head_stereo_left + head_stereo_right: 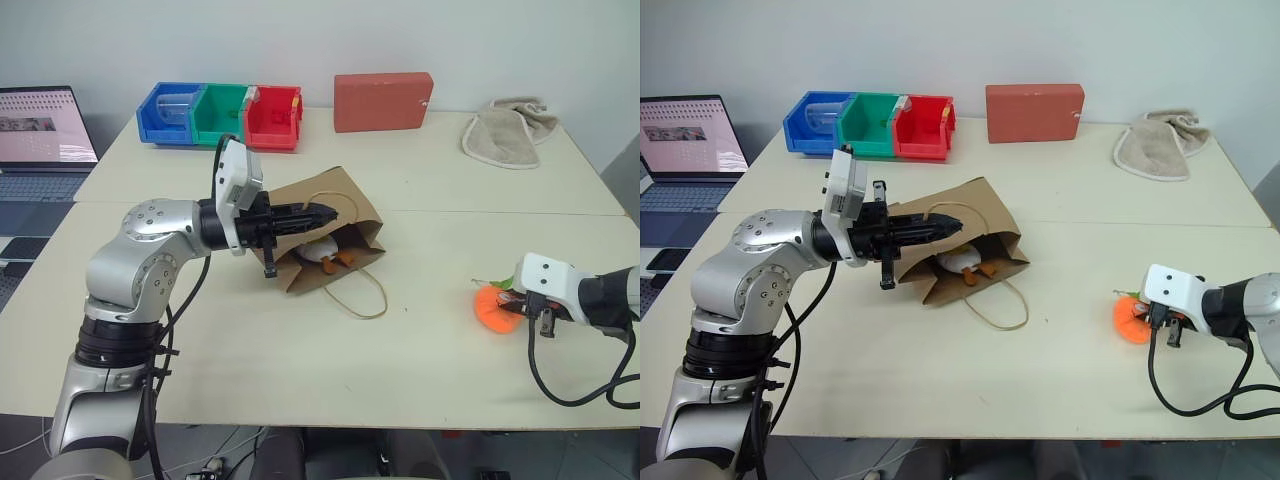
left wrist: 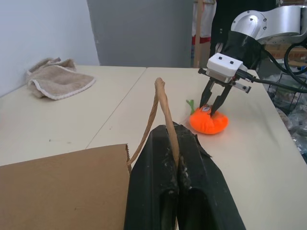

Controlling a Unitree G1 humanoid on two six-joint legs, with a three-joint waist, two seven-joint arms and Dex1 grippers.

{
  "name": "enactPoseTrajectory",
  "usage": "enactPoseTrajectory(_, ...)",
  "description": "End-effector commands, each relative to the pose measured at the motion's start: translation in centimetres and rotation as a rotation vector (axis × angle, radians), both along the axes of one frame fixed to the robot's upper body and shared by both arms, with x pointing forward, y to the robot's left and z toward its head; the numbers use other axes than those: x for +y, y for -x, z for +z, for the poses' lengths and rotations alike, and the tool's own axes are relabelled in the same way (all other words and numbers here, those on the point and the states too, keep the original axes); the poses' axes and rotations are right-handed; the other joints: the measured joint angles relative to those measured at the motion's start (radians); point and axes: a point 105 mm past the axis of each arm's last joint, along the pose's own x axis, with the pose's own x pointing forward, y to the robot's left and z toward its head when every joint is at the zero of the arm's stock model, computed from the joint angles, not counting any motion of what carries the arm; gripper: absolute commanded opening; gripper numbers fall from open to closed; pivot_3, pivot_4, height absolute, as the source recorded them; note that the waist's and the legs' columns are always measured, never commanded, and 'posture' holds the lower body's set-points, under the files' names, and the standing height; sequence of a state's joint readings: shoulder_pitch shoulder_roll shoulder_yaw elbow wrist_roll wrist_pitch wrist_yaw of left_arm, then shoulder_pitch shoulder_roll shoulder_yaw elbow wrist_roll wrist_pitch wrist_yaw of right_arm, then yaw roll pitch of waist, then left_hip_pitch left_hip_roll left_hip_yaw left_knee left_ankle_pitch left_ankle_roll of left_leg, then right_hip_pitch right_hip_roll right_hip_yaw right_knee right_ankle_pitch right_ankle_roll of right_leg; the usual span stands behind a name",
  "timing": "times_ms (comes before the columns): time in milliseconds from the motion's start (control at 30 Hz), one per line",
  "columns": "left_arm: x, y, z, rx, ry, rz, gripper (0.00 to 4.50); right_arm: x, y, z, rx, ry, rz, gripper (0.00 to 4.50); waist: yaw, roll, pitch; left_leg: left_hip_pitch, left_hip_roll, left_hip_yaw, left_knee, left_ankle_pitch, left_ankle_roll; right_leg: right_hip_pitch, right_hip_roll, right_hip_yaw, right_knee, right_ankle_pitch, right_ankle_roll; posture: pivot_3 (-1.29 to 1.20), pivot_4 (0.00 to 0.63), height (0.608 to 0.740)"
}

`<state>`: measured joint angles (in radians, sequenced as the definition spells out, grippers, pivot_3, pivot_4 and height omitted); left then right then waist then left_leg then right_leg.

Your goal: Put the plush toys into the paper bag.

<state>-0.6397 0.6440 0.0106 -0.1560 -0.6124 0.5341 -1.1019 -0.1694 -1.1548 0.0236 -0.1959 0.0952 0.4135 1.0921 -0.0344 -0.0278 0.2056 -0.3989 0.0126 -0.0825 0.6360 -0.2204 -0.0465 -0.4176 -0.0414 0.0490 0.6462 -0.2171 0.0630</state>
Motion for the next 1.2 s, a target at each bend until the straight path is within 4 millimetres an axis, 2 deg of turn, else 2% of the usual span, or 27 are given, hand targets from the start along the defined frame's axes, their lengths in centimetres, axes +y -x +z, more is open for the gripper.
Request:
enactPoseTrajectory(33,0.3,0.4,1.4,-0.064,0.006,0.002,0.0,2.4,-0.1,2.4,-0.054,-0.086,0.073,0.02,-0.001,0.0,0.0,0.0,0.0,0.0,0.0,0.0,0.0,0.0,0.0,0.0,0.0,0.0,0.0,0.0,0.15,0.74)
enactPoseTrajectory(167,0.6,0.3,2.0,-0.066,0.016,0.002,0.0,7.2,0.6,5.2,-0.078,-0.222,0.22,0.02,-0.006,0.0,0.0,0.0,0.0,0.0,0.0,0.0,0.0,-0.001,0.0,0.0,0.001,0.0,0.0,0.0,0.15,0.74)
enactPoseTrajectory(300,0.8,0.2,2.7,-0.076,0.026,0.002,0.0,12.2,0.9,6.9,-0.115,-0.331,0.361,0.02,-0.005,0.0,0.0,0.0,0.001,-0.001,0.0,0.0,0.0,0.0,0.001,-0.001,0.001,0.001,0.0,0.0,0.15,0.74)
enactPoseTrajectory(400,0.8,0.1,3.1,-0.08,0.032,0.001,0.0,15.1,0.5,7.3,-0.145,-0.383,0.423,0.02,-0.001,0.0,0.0,0.0,0.001,-0.001,0.001,0.0,0.0,0.0,0.001,-0.001,0.0,0.001,0.0,0.0,0.15,0.74)
enactPoseTrajectory(533,0.8,0.1,3.3,-0.079,0.037,-0.004,0.0,18.6,-0.4,6.8,-0.19,-0.427,0.469,0.02,0.001,0.0,0.0,-0.002,0.001,-0.001,0.0,0.0,0.0,-0.001,0.001,-0.001,0.0,0.001,0.0,0.0,0.15,0.74)
enactPoseTrajectory(600,0.7,0.5,3.3,-0.068,0.031,-0.024,0.0,19.4,-1.4,5.9,-0.273,-0.341,0.503,0.02,0.002,0.0,0.0,-0.002,0.001,-0.002,0.0,0.0,0.0,-0.002,0.001,-0.001,0.0,0.001,0.0,0.0,0.15,0.74)
enactPoseTrajectory(733,0.8,0.7,3.3,-0.067,0.03,-0.026,0.0,21.7,-2.9,6.6,-0.368,-0.411,0.468,0.02,0.001,0.0,0.0,-0.002,0.001,-0.002,0.0,0.0,0.0,-0.002,0.001,-0.001,0.0,0.001,0.0,0.0,0.15,0.74)
enactPoseTrajectory(1000,1.2,0.8,3.7,-0.064,0.025,-0.017,0.0,23.1,-6.4,7.8,-0.576,-0.354,0.419,0.02,0.001,0.0,0.0,-0.002,0.001,-0.002,0.0,0.0,0.0,-0.002,0.001,-0.001,0.001,0.001,0.0,0.0,0.15,0.74)
enactPoseTrajectory(1100,1.2,0.8,3.8,-0.063,0.025,-0.02,0.0,23.7,-7.7,7.6,-0.644,-0.305,0.384,0.02,-0.001,0.0,0.0,-0.002,0.001,-0.002,0.0,0.0,0.0,-0.002,0.001,-0.001,0.001,0.001,-0.001,0.0,0.15,0.74)
enactPoseTrajectory(1200,1.2,0.7,4.0,-0.064,0.034,-0.013,0.0,24.1,-8.1,7.0,-0.694,-0.257,0.395,0.02,0.001,0.0,0.0,-0.002,0.001,-0.002,0.0,0.0,0.0,-0.002,0.001,-0.001,0.001,0.001,-0.001,0.0,0.15,0.74)
